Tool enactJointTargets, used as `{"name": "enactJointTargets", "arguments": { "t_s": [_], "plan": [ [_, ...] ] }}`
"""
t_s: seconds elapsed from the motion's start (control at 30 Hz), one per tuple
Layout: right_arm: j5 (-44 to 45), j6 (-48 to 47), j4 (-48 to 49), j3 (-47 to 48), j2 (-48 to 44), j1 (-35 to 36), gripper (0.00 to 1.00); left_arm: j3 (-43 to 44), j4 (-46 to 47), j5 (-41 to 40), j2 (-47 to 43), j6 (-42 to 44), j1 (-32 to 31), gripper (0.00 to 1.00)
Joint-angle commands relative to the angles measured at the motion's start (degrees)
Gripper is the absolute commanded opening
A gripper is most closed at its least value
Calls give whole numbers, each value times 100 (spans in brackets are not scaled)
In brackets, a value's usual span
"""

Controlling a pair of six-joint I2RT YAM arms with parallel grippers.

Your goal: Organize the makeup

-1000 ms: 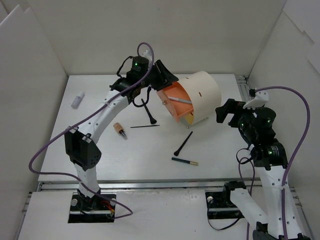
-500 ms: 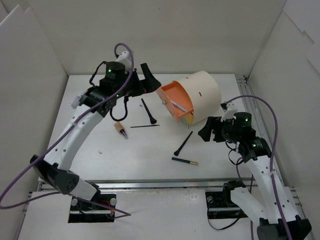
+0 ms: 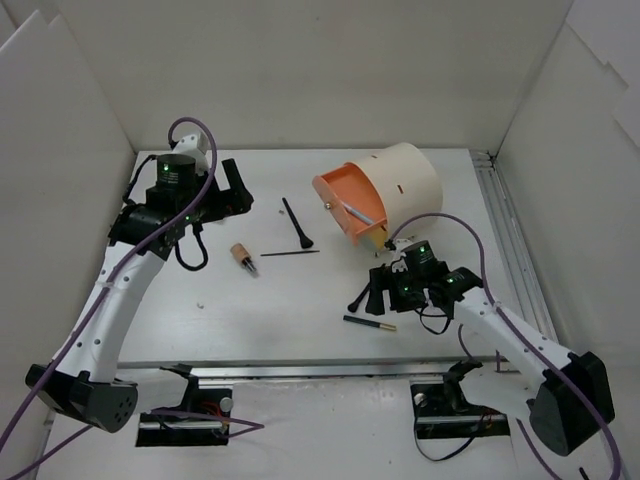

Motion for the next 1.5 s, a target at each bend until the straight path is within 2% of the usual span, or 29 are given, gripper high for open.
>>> {"name": "enactJointTargets", "arguments": {
  "t_s": [0.0, 0.17, 0.4, 0.5, 0.6, 0.7, 0.73, 0.8, 0.83, 1.0, 1.27, 1.37, 1.47],
  "plan": [
    [633, 364, 394, 24, 499, 466, 75, 95, -66, -78, -179, 306, 88, 99],
    [1047, 575, 789, -222, 1115, 1073, 75, 7, -206, -43, -249, 341, 202, 100],
    [1417, 751, 1281, -433, 1634, 1461, 75, -186, -215, -104, -425, 324, 255, 99],
    [1338, 716, 1326, -267, 1968, 1610, 70, -222, -224, -148, -477, 324, 255, 99],
    [1347, 742, 1352, -135, 2301, 1838, 61, -231, -233, -183, -486, 341, 255, 100],
    [1408, 777, 1361, 32, 2644, 2084, 45, -248, -242, -183, -513, 341, 255, 99],
    [1426, 786, 1370, 67, 2802, 2207, 35, -257, -268, -201, -530, 350, 255, 99],
    [1443, 812, 1378, 172, 2969, 2339, 26, -274, -294, -236, -565, 350, 308, 99],
    [1426, 812, 1361, 217, 3118, 2470, 18, -318, -294, -253, -618, 359, 308, 100],
    [1470, 795, 1326, 436, 3392, 2814, 0, -424, -286, -262, -715, 359, 361, 99],
    [1892, 690, 966, 647, 3165, 3209, 0, -521, -277, -271, -811, 359, 413, 99],
    [2181, 479, 536, 963, 2787, 3429, 0, -503, -259, -280, -847, 385, 413, 99],
    [2401, 146, -78, 1664, 2129, 3561, 0, -477, -224, -289, -838, 403, 466, 100]
  ]
}}
